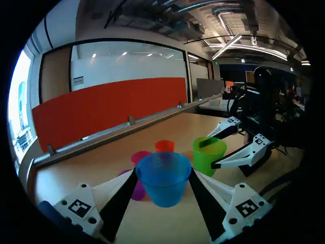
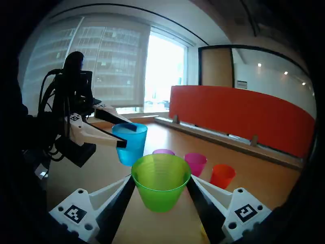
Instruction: Pour water
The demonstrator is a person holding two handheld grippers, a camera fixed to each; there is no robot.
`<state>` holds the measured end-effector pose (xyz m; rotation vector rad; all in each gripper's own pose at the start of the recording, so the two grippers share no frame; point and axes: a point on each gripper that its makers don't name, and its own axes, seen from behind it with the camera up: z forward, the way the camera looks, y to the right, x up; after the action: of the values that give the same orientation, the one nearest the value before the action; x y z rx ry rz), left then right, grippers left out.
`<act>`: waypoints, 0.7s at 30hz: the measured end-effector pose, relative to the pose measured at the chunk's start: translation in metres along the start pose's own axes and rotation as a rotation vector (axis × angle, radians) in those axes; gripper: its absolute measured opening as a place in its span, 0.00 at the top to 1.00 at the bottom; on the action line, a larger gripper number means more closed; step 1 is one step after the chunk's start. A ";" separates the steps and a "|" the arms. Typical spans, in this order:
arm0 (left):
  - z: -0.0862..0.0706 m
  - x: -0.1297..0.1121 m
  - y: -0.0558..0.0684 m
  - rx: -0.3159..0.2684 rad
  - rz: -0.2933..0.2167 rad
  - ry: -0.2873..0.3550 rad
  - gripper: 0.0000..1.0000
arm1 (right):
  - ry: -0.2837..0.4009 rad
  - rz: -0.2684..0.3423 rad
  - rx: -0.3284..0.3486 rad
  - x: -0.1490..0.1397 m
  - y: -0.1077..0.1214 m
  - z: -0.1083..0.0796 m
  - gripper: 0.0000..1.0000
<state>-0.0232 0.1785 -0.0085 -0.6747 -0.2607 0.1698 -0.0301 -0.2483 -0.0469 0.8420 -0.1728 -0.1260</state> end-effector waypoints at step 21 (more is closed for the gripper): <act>0.003 0.004 0.000 0.037 0.210 -0.025 0.12 | -0.050 -0.007 0.071 -0.010 -0.020 0.008 0.09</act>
<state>-0.0206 0.1812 -0.0050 -0.6628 -0.2100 0.3829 -0.0428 -0.2657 -0.0576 0.9107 -0.2220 -0.1486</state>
